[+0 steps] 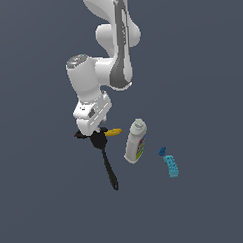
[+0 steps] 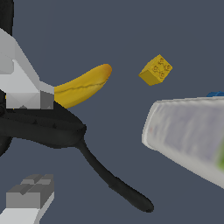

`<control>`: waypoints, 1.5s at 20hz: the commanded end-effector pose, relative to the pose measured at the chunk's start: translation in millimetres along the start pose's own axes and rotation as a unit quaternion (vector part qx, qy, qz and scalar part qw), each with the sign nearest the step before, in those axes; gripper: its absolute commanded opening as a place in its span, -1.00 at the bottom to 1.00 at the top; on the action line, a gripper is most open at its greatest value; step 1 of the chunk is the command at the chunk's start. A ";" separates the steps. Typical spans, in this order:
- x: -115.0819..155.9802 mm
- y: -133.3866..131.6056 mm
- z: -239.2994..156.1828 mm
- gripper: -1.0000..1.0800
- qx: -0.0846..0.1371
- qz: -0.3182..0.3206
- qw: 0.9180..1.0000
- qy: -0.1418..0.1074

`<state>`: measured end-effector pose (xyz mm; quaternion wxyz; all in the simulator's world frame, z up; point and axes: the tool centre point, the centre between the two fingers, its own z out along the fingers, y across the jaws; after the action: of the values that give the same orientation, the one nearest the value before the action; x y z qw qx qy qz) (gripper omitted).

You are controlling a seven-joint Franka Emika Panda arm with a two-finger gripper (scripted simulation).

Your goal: Pick up a designated object from a clutter of objects.

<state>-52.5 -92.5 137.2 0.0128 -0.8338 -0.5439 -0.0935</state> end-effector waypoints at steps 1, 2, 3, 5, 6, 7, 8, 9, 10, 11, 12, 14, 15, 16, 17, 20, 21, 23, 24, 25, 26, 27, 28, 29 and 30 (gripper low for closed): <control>0.0 0.0 0.0 0.23 0.000 0.000 1.000 0.000; 0.0 0.0 0.3 0.23 0.000 0.000 1.000 0.000; -0.1 0.0 1.1 0.23 0.000 0.000 1.000 0.000; -0.3 -0.1 4.5 0.23 0.000 0.000 1.000 0.000; -0.1 -0.2 7.1 0.23 0.000 0.000 1.000 0.000; -0.4 -0.3 10.1 0.23 0.000 0.000 1.000 0.000; -0.4 -0.5 13.8 0.23 0.000 -0.001 1.000 0.000; -0.7 -0.6 17.8 0.23 0.000 -0.001 1.000 0.000; -0.7 -0.8 21.3 0.23 0.000 -0.001 1.000 -0.001; -0.9 -0.8 24.3 0.23 0.000 -0.001 1.000 -0.001; -0.8 -0.8 26.6 0.23 0.000 -0.001 1.000 -0.001; -0.7 -0.6 29.6 0.23 0.000 -0.001 1.000 0.000; -0.5 -0.4 30.2 0.23 0.000 -0.001 1.000 0.000; -0.4 -0.2 30.3 0.23 0.000 -0.001 1.000 0.000; -0.4 -0.2 30.3 -1.00 0.000 -0.001 1.000 0.000; -0.4 -0.2 30.3 -1.00 0.000 -0.001 1.000 0.000; -0.4 -0.2 30.3 -1.00 0.000 -0.001 1.000 0.000; -0.4 -0.2 30.3 -1.00 0.000 -0.001 1.000 0.000; -0.4 -0.2 30.3 -1.00 0.000 -0.001 1.000 0.000; -0.4 -0.2 30.3 -1.00 0.000 -0.001 1.000 0.000; -0.4 -0.2 30.3 -1.00 0.000 -0.001 1.000 0.000; -0.4 -0.3 30.2 -1.00 0.000 -0.001 1.000 0.000; -0.2 -0.3 30.1 -1.00 0.000 -0.001 1.000 0.000; 0.3 -0.6 29.6 -1.00 0.000 -0.001 1.000 0.000; 1.1 -0.9 28.8 -1.00 0.000 -0.001 1.000 0.000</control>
<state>-49.1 -89.0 107.9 0.0125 -0.8335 -0.5445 -0.0932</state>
